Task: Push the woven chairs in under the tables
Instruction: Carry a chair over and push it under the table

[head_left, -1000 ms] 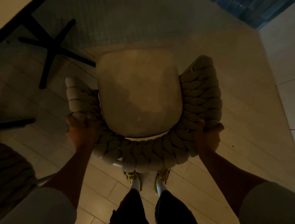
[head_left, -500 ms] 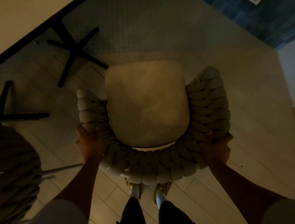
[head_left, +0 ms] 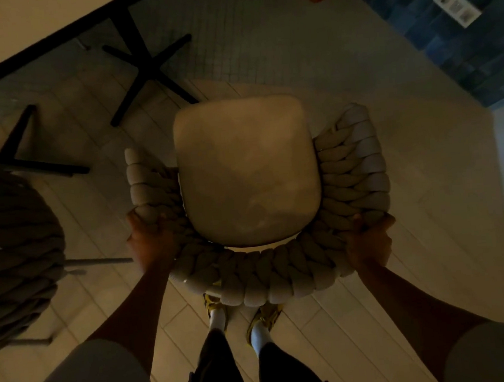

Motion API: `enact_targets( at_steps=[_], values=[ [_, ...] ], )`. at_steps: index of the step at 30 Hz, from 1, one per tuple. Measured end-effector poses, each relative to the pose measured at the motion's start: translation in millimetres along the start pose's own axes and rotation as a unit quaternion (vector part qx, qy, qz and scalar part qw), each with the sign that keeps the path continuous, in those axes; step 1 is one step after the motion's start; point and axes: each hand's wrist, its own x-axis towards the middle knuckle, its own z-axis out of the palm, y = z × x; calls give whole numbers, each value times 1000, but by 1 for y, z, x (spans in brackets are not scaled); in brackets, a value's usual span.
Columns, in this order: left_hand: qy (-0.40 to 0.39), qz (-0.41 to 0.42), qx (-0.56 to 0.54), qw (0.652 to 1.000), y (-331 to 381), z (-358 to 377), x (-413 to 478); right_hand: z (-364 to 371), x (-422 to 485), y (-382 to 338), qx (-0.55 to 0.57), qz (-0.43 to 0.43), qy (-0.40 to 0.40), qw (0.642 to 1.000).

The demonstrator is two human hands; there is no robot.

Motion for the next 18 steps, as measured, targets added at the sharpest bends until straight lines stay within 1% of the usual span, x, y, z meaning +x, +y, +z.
enact_targets(
  at_steps=[9, 16, 18],
  values=[
    [35, -39, -19, 998, -3, 4, -13, 3, 24, -23, -15, -32, -14, 999],
    [62, -75, -29, 995, 9, 12, -13, 13, 44, -41, -41, -41, 2, 998],
    [60, -73, -38, 995, 10, 15, -13, 14, 50, -46, -50, -40, 10, 998]
  ],
)
